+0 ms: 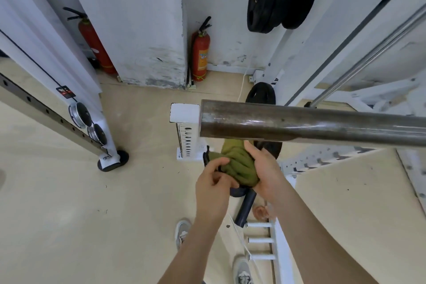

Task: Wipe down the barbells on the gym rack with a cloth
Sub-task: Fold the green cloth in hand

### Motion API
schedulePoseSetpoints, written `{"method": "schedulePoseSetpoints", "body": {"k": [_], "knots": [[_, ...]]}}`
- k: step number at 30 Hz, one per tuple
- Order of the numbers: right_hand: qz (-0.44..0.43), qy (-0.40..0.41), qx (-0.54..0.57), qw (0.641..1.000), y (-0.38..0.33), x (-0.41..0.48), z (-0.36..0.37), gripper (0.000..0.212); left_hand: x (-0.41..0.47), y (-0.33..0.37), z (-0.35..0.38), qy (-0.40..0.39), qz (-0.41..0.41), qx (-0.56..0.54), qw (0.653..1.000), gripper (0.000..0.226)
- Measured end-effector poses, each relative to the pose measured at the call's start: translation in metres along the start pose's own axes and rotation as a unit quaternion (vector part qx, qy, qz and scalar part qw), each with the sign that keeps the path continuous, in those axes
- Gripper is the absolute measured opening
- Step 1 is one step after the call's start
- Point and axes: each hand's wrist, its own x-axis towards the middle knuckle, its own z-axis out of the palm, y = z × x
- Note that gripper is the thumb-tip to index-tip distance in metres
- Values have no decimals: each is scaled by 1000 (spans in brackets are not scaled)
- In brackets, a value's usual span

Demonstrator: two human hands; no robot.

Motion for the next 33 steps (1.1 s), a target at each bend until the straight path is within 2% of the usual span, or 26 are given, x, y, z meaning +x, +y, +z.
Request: {"method": "schedulePoseSetpoints", "body": {"k": [4, 7, 9, 13, 15, 18, 21, 23, 25, 27, 29, 31, 33], "knots": [[-30, -45, -90, 995, 2, -41, -64, 37, -55, -11, 29, 10, 15, 83, 996, 30], [-38, -77, -75, 993, -4, -75, -107, 38, -102, -12, 51, 1, 72, 154, 986, 36], [-41, -91, -58, 993, -12, -100, -132, 37, -133, -6, 65, -25, 104, 152, 983, 39], [-77, -121, -4, 990, -30, -160, -165, 22, -186, 19, 90, -57, 160, 90, 981, 35], [-107, -133, 12, 985, -34, -187, -176, 18, -204, 29, 94, -57, 227, 104, 967, 35], [-171, -133, -16, 976, -39, -222, -186, 23, -222, 43, 93, -55, 333, 185, 923, 32], [-244, -106, -54, 962, -40, -249, -187, 27, -237, 61, 88, -46, 377, 222, 898, 23], [-293, -104, -110, 944, -34, -265, -184, 27, -254, 75, 89, -35, 363, 200, 910, 28], [-335, -119, -177, 918, -29, -284, -179, 26, -268, 89, 93, -33, 313, 163, 935, 37], [-357, -130, -230, 896, -26, -301, -178, 26, -278, 97, 95, -50, 269, 147, 951, 27], [-363, -138, -249, 887, -28, -315, -186, 25, -285, 103, 95, -83, 251, 125, 956, 9], [-356, -146, -269, 883, -31, -331, -195, 25, -291, 107, 94, -94, 226, 88, 966, 16], [-350, -155, -291, 877, -34, -344, -203, 25, -299, 111, 98, -117, 158, 2, 980, 21]]}}
